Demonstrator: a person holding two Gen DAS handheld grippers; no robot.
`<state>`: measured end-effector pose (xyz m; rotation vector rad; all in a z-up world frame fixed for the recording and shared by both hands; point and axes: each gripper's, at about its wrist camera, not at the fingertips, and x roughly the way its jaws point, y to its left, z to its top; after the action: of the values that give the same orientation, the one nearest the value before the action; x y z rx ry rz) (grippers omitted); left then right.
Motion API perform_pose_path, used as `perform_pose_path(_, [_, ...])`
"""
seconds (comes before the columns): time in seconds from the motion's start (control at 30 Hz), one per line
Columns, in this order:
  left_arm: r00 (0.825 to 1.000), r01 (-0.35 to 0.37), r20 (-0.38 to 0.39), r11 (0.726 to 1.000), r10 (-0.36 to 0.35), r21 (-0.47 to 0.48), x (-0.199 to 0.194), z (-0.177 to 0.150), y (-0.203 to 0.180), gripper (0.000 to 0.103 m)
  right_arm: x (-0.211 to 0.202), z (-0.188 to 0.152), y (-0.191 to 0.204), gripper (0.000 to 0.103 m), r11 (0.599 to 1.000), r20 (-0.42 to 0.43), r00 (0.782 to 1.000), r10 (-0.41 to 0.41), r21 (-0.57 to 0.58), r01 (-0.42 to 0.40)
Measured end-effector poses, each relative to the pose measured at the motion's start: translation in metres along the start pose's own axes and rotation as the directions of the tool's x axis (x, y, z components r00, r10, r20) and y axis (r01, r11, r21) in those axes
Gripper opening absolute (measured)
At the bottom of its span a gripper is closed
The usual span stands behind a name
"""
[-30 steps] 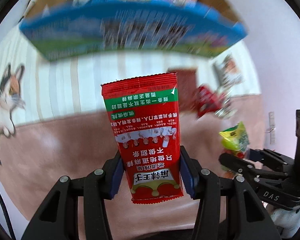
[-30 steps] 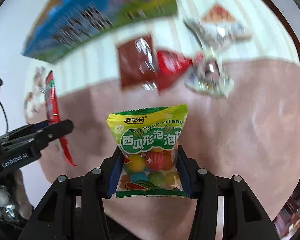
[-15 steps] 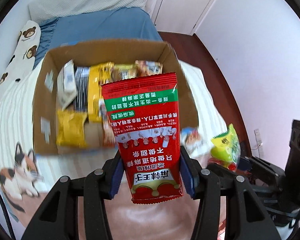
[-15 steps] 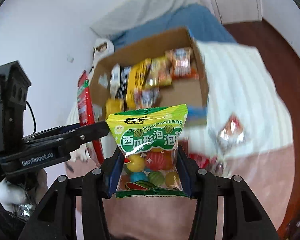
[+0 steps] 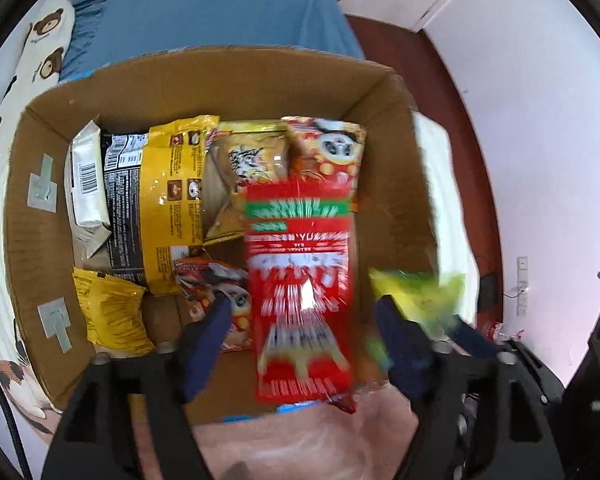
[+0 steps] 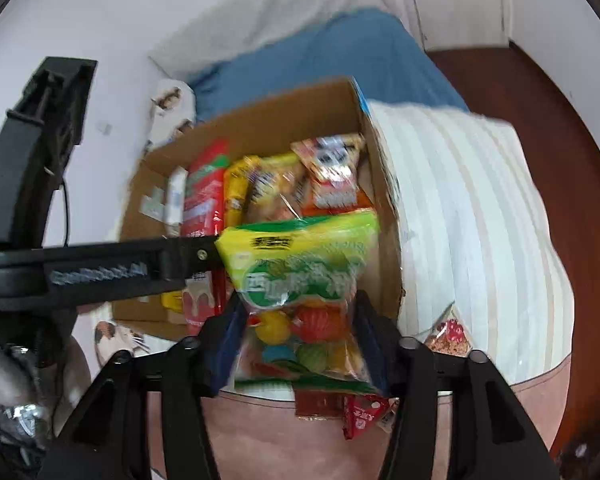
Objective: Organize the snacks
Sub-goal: 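Carry the red packet and candy bag into the box and open both tools, then move both tools back over the remaining snacks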
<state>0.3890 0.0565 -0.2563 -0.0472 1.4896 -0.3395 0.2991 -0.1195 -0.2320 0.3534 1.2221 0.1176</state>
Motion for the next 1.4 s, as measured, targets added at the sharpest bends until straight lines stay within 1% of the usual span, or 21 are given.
perform_pose_path(0.07, [1.000, -0.019, 0.008, 1.000, 0.019, 0.004, 0.004, 0.000, 0.002, 0.090, 0.010, 0.003, -0.003, 0.092, 1.000, -0.009, 1.000, -0.015, 0.004, 0.015])
perform_pose_path(0.1, [1.000, -0.021, 0.009, 1.000, 0.021, 0.002, 0.004, -0.001, 0.003, 0.092, 0.014, 0.005, -0.002, 0.093, 0.999, -0.014, 0.999, -0.035, 0.002, 0.035])
perform_pose_path(0.23, [0.998, -0.039, 0.048, 0.999, 0.040, -0.004, -0.004, -0.007, 0.008, 0.093, 0.020, 0.006, -0.001, 0.094, 0.999, -0.026, 0.998, -0.049, -0.001, 0.049])
perform_pose_path(0.3, [0.995, -0.062, 0.073, 0.998, 0.061, 0.001, -0.011, -0.013, 0.009, 0.093, 0.018, 0.003, 0.001, 0.094, 0.998, -0.024, 0.998, -0.061, -0.011, 0.061])
perform_pose_path(0.4, [0.988, -0.098, 0.122, 0.995, 0.096, 0.009, -0.023, -0.020, 0.012, 0.093, 0.010, 0.000, 0.007, 0.094, 0.997, -0.005, 0.997, -0.076, -0.024, 0.076])
perform_pose_path(0.47, [0.979, -0.121, 0.165, 0.993, 0.118, 0.006, -0.034, -0.029, 0.015, 0.093, 0.006, -0.001, 0.011, 0.094, 0.996, 0.008, 0.996, -0.084, -0.035, 0.084])
perform_pose_path(0.53, [0.973, -0.133, 0.193, 0.991, 0.129, 0.004, -0.042, -0.035, 0.017, 0.093, 0.000, -0.004, 0.015, 0.094, 0.995, 0.025, 0.996, -0.091, -0.039, 0.092])
perform_pose_path(0.63, [0.953, -0.166, 0.257, 0.986, 0.163, -0.010, -0.059, -0.049, 0.024, 0.093, -0.008, -0.009, 0.020, 0.094, 0.993, 0.049, 0.993, -0.103, -0.045, 0.105])
perform_pose_path(0.73, [0.924, -0.200, 0.327, 0.979, 0.197, -0.024, -0.076, -0.070, 0.028, 0.093, -0.019, -0.018, 0.023, 0.094, 0.992, 0.080, 0.991, -0.109, -0.049, 0.113])
perform_pose_path(0.8, [0.907, -0.210, 0.367, 0.977, 0.205, -0.026, -0.087, -0.088, 0.029, 0.093, -0.030, -0.026, 0.028, 0.094, 0.990, 0.116, 0.985, -0.125, -0.056, 0.133])
perform_pose_path(1.0, [0.874, -0.221, 0.438, 0.975, 0.212, -0.031, -0.108, -0.131, 0.032, 0.093, -0.065, -0.055, 0.041, 0.094, 0.984, 0.212, 0.966, -0.147, -0.068, 0.164])
perform_pose_path(1.03, [0.862, -0.228, 0.458, 0.973, 0.218, -0.034, -0.114, -0.140, 0.031, 0.093, -0.069, -0.060, 0.043, 0.094, 0.984, 0.222, 0.964, -0.144, -0.069, 0.163])
perform_pose_path(1.17, [0.828, -0.240, 0.516, 0.970, 0.220, -0.029, -0.130, -0.167, 0.028, 0.093, -0.094, -0.083, 0.057, 0.094, 0.982, 0.285, 0.947, -0.146, -0.075, 0.173])
perform_pose_path(1.3, [0.813, -0.228, 0.545, 0.973, 0.203, -0.023, -0.143, -0.188, 0.027, 0.093, -0.114, -0.104, 0.071, 0.094, 0.983, 0.327, 0.935, -0.136, -0.076, 0.170])
perform_pose_path(1.4, [0.810, -0.214, 0.554, 0.977, 0.191, -0.024, -0.146, -0.203, 0.026, 0.093, -0.124, -0.117, 0.078, 0.094, 0.983, 0.345, 0.929, -0.134, -0.074, 0.169])
